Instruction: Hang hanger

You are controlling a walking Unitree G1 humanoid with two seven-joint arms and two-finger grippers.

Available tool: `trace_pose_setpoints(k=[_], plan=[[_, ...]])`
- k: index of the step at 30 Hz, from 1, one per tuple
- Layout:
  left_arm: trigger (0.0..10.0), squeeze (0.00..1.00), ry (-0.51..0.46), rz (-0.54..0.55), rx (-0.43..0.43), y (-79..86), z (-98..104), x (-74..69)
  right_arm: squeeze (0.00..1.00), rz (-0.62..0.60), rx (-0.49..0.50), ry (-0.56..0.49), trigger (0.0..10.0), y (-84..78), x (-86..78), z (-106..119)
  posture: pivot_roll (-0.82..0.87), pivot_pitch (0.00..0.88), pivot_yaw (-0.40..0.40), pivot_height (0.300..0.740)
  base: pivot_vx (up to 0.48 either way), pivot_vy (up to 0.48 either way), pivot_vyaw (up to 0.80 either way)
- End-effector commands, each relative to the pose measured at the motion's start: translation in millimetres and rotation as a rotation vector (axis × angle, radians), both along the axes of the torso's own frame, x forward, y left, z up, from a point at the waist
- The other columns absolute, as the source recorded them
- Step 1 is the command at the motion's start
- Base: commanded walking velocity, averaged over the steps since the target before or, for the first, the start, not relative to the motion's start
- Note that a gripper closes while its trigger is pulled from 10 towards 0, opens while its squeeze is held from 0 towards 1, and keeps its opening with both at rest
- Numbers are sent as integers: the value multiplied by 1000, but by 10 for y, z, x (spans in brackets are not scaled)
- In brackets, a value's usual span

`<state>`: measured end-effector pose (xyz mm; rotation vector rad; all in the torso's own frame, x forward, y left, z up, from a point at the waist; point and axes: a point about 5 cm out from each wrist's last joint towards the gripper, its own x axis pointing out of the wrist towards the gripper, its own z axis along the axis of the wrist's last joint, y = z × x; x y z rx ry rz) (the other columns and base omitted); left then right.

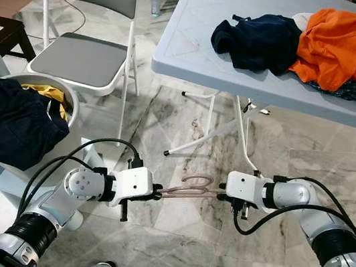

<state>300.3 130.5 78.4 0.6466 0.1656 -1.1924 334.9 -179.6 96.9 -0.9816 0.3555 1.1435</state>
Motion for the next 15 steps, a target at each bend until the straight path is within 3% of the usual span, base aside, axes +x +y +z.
trace_pose_setpoints(k=[1,10,11,15], plan=[[10000,0,-15,-16,-1,-46,9,6,0,-26,18,10,0,-16,-20,-51,155,204,-62,740,0,0,0],[10000,0,-35,-12,22,-69,-76,-20,0,-53,44,17,0,-9,-65,-145,154,196,-68,740,0,0,0],[10000,1000,-73,25,8,-74,-73,8,0,-53,41,19,0,-21,-72,-151,152,193,-70,740,0,0,0],[10000,1000,-166,68,10,-68,-46,60,0,-62,37,16,0,-45,-67,-150,150,188,-71,740,0,0,0]])
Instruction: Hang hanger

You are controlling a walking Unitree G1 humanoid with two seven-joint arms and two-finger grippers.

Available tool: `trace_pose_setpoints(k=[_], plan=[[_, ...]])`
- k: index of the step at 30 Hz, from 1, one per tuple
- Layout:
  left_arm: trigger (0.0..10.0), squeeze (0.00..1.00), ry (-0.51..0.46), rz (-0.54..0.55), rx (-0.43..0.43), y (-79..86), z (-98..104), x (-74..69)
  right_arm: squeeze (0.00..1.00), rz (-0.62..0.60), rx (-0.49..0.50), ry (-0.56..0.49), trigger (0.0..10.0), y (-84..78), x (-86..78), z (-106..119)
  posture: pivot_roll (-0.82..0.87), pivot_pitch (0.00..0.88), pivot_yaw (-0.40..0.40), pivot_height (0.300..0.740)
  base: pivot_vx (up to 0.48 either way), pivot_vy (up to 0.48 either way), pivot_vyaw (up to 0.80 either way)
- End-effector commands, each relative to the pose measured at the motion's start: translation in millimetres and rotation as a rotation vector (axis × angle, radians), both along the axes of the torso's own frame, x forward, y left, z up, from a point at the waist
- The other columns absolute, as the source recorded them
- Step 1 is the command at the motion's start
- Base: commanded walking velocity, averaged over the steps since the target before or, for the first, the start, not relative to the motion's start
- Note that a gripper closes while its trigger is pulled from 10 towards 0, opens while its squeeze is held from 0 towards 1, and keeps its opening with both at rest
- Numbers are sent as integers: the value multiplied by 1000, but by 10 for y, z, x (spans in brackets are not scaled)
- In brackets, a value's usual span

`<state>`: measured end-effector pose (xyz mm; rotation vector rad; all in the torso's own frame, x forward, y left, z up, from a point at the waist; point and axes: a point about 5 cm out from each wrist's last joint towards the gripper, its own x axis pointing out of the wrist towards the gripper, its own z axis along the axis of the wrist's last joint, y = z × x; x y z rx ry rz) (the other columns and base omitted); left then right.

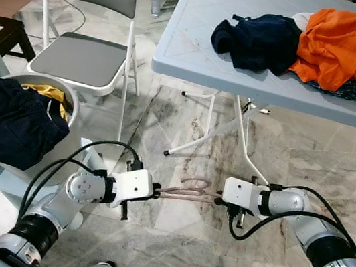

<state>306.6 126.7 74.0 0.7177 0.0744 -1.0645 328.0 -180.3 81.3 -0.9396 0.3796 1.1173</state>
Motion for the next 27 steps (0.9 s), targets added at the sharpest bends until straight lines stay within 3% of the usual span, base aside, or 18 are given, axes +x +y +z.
trace_pose_setpoints(k=[1,6,11,19,20,22,27], plan=[[10000,1000,-55,-6,16,-24,10,11,0,-23,14,-9,0,-45,4,7,150,185,-71,740,0,0,0],[10000,1000,-298,79,46,84,183,140,0,-52,-27,-23,0,-91,-13,-61,154,181,-77,740,0,0,0],[10000,1000,-406,135,69,196,272,213,0,-69,-39,-35,0,-98,-15,-91,159,183,-79,740,0,0,0],[10000,1000,-420,160,51,267,282,222,0,-140,-68,-78,0,-106,23,-132,161,187,-78,740,0,0,0],[10000,1000,-401,198,0,280,280,228,0,-186,-66,-93,0,-115,37,-150,162,187,-77,740,0,0,0],[10000,1000,-398,215,-17,283,279,231,0,-199,-63,-97,0,-116,39,-157,162,187,-77,740,0,0,0],[10000,1000,-284,347,-195,241,132,171,0,-390,22,-113,0,-103,24,-287,157,182,-80,740,0,0,0]])
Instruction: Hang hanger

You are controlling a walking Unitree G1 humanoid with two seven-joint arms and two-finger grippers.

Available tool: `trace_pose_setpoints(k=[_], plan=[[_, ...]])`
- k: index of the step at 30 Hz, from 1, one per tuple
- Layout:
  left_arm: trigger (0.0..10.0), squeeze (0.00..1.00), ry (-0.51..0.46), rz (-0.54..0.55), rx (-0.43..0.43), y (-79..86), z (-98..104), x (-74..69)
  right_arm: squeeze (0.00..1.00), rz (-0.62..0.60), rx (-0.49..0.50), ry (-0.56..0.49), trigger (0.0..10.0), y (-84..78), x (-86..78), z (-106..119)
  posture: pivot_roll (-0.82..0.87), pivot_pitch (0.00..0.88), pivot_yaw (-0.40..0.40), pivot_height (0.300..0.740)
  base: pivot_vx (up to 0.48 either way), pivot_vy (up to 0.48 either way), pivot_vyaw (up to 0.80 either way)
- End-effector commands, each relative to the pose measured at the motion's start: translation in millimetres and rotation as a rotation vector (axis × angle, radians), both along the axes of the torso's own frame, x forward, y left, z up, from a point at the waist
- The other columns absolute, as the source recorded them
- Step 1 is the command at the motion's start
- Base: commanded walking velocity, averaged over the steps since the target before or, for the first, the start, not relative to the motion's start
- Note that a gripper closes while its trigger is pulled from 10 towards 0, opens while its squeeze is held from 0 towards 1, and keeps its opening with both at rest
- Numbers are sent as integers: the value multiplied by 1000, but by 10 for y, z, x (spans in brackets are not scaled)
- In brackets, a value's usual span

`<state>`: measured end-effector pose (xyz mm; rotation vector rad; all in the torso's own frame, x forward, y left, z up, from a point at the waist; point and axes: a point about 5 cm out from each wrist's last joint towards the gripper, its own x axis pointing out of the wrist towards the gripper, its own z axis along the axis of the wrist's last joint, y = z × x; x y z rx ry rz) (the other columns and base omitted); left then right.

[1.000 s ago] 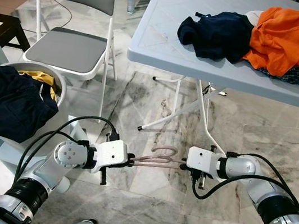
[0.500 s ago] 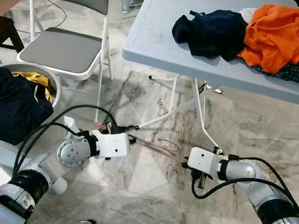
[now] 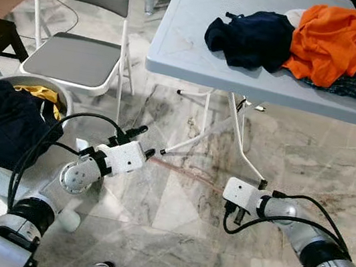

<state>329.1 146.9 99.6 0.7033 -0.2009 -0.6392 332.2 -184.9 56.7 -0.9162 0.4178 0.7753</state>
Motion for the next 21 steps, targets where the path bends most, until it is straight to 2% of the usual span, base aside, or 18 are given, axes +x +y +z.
trace_pose_setpoints(k=[1,2,3,6,7,8,9,10,11,12,13,15,16,17,18,21], plan=[[10000,1000,78,53,-77,33,-151,-64,0,-106,56,-2,0,-53,-23,-60,157,182,-81,740,0,0,0],[10000,1000,94,80,-121,33,-179,-73,0,-147,85,-3,0,-46,-33,-89,157,179,-83,740,0,0,0],[10000,1000,144,159,-213,49,-264,-91,0,-197,122,-1,0,-37,-46,-124,154,177,-85,740,0,0,0],[10000,1000,219,294,-342,90,-406,-128,0,-308,214,3,0,-22,-61,-174,152,172,-91,740,0,0,0],[10000,1000,219,294,-342,90,-406,-128,0,-308,214,3,0,-22,-61,-174,152,172,-91,740,0,0,0],[10000,1000,294,425,-451,142,-531,-158,0,-429,299,-9,0,-17,-62,-204,146,167,-97,740,0,0,0],[10000,1000,337,489,-500,170,-604,-183,0,-509,361,-10,0,-21,-64,-220,146,167,-97,740,0,0,0],[10000,1000,337,489,-500,170,-604,-183,0,-509,361,-10,0,-21,-64,-220,146,167,-97,740,0,0,0],[10000,1000,410,606,-547,231,-760,-264,0,-683,514,-12,0,-28,-86,-265,133,160,-99,740,0,0,0],[10000,1000,440,640,-572,250,-819,-303,0,-746,568,-11,0,-33,-109,-296,121,157,-98,740,0,0,0],[10000,1000,440,640,-572,250,-819,-303,0,-746,568,-11,0,-33,-109,-296,121,157,-98,740,0,0,0],[10000,1000,517,706,-607,270,-953,-395,0,-904,673,15,0,-68,-211,-418,105,150,-91,740,0,0,0],[10000,1000,517,706,-607,270,-953,-395,0,-904,673,15,0,-68,-211,-418,105,150,-91,740,0,0,0],[10000,1000,579,742,-622,256,-1047,-458,0,-1031,744,40,0,-113,-312,-524,98,147,-82,740,0,0,0],[10000,1000,622,751,-613,223,-1104,-493,0,-1096,752,47,0,-148,-392,-599,93,144,-75,740,0,0,0],[10000,1000,680,758,-587,158,-1175,-536,0,-1157,741,57,0,-177,-506,-700,79,135,-64,740,0,0,0]])
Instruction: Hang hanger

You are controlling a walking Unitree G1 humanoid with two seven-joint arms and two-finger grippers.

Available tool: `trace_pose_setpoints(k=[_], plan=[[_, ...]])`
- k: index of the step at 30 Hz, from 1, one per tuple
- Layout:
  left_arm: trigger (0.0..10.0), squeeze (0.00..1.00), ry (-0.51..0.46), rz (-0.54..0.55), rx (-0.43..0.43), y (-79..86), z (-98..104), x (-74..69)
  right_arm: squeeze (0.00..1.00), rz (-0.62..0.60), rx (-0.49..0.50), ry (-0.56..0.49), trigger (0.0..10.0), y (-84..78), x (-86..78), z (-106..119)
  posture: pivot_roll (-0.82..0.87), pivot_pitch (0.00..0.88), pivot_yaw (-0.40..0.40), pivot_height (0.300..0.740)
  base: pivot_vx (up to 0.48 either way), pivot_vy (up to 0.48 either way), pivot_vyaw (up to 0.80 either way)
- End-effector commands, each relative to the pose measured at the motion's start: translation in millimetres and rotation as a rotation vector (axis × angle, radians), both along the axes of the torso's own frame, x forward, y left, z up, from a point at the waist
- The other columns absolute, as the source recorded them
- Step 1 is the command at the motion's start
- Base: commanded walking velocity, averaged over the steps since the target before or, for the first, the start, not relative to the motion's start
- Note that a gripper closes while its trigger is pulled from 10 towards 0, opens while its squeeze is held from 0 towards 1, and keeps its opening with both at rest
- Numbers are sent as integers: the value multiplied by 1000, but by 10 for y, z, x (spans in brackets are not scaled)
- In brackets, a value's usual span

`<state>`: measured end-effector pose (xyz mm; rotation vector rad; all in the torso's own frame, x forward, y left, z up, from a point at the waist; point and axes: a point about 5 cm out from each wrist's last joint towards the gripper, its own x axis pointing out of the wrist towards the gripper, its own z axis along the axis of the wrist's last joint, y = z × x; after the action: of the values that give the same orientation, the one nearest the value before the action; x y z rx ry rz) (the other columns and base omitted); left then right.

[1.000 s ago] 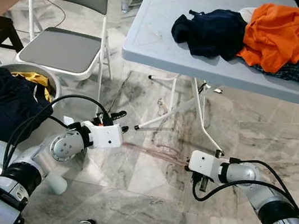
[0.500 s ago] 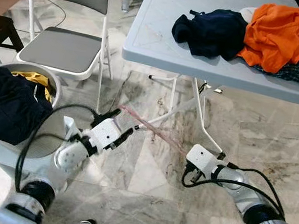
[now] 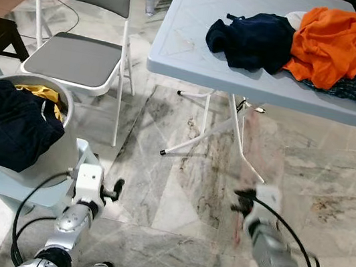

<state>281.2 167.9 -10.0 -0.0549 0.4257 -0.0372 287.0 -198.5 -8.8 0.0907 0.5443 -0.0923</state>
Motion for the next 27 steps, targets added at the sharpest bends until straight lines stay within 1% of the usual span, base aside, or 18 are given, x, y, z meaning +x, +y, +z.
trace_pose_setpoints(k=[1,3,6,9,10,13,15,17,18,19,23,27], plan=[[10000,1000,76,-11,-5,-73,-97,-66,0,-81,14,28,0,-48,-85,-72,74,133,-61,740,0,0,0],[10000,1000,104,-56,-18,-154,-114,-65,0,-131,6,6,0,-62,-112,-81,32,127,-46,740,0,0,0],[10000,1000,116,-96,-16,-220,-117,-61,0,-155,-14,-11,0,-96,-130,-76,-2,127,-37,740,0,0,0],[10000,1000,135,-113,-9,-240,-122,-55,0,-198,-43,-20,0,-150,-169,-84,-26,124,-28,740,0,0,0],[10000,0,126,-129,-22,-250,-95,-27,0,-256,-45,-33,0,-209,-225,-100,-48,125,-19,740,0,0,0],[10000,0,106,-160,-52,-265,-59,4,0,-320,-42,-57,0,-273,-306,-117,-77,130,-4,740,0,0,0],[10000,0,81,-205,-89,-310,-30,16,0,-358,-41,-75,0,-329,-384,-130,-95,143,5,740,0,0,0],[10000,0,69,-214,-101,-313,-9,32,0,-388,-13,-86,0,-332,-419,-139,-95,143,5,740,0,0,0],[10000,0,59,-235,-122,-335,7,39,0,-397,-16,-86,8157,-335,-455,-151,-105,151,6,740,0,0,0],[10000,0,50,-276,-130,-373,17,36,0,-403,-25,-89,10000,-338,-511,-164,-105,153,2,740,0,0,0],[10000,0,47,-320,-144,-406,13,15,0,-389,-31,-81,10000,-292,-581,-198,-97,140,0,740,128,0,-684],[10000,0,48,-334,-147,-409,2,-4,0,-358,-12,-68,10000,-203,-573,-222,-76,110,-4,740,289,0,-800]])
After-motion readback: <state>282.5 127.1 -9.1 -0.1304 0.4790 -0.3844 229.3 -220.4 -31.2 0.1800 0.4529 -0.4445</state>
